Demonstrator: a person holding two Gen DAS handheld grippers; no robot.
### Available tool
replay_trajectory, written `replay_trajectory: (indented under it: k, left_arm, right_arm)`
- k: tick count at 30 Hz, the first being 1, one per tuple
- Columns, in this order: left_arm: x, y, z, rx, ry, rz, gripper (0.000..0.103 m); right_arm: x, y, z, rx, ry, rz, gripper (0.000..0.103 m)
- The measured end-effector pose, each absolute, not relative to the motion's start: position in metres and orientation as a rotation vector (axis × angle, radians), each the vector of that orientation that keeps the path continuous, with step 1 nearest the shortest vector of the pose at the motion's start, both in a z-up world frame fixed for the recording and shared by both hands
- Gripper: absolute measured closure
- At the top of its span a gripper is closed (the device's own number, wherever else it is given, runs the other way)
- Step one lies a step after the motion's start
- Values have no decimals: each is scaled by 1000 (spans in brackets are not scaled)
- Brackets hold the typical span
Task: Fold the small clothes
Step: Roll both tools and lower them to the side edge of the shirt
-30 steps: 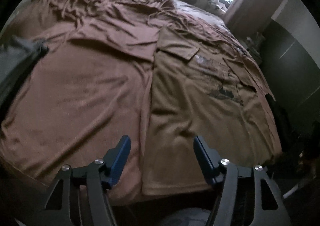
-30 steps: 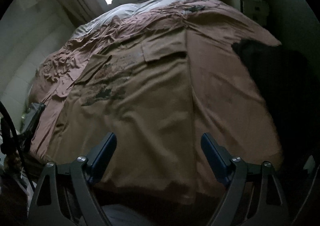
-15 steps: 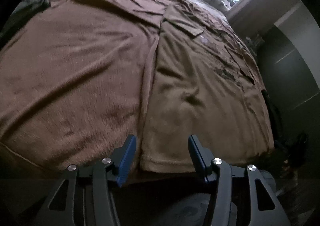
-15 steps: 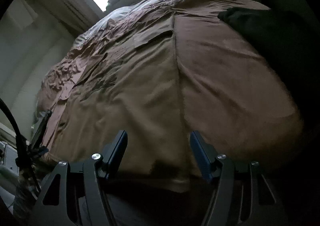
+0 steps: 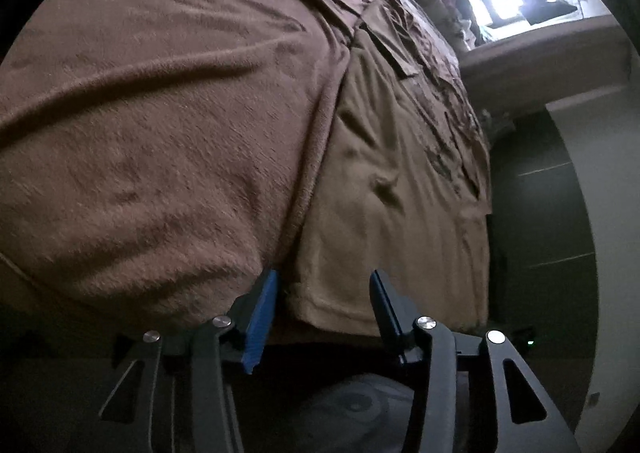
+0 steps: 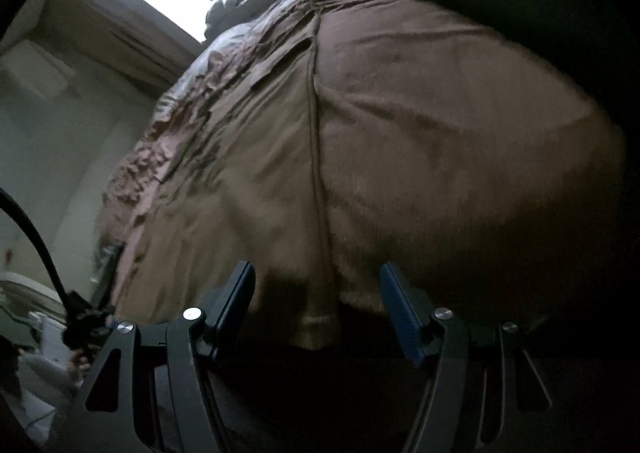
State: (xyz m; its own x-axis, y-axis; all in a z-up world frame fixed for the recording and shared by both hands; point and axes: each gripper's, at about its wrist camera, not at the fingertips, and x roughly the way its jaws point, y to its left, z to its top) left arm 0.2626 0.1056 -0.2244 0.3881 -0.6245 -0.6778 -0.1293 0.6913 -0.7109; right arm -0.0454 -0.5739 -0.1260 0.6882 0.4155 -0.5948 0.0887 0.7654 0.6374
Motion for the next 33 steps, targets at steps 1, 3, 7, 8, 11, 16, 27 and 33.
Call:
replay_trajectory:
  k: [1,3,7,8,11,16,27,33]
  left_arm:
    - [263,103,-224,-768,1158,-364,57]
    - [264,99,-223,-735,1162,-360,59]
    - [265,104,-228,-768,1148,-356,67]
    - [265,105,-229,-772,1146,-355,67]
    - [263,107,-231,-783,1140,-354,68]
    - [260,107,-231,-787,1128,-361,68]
    - [248,114,-233,-840,1094,-373,68]
    - [242,110,-227,-872,1071,-408,68]
  right_arm:
    - [-48,-576,-129,718,799,206,40]
    - [-53,-580,-134,758,789,215,40]
    - [-63,-584,-148,826,787,225,40]
    - [-66,-585,-152,847,781,231,40]
    - [-70,-586,-166,907,774,250,40]
    - [-64,-579,-178,945,766,297,40]
    - [-75,-586,-167,946,691,337,63]
    - [-67,-584,-170,943,689,338,63]
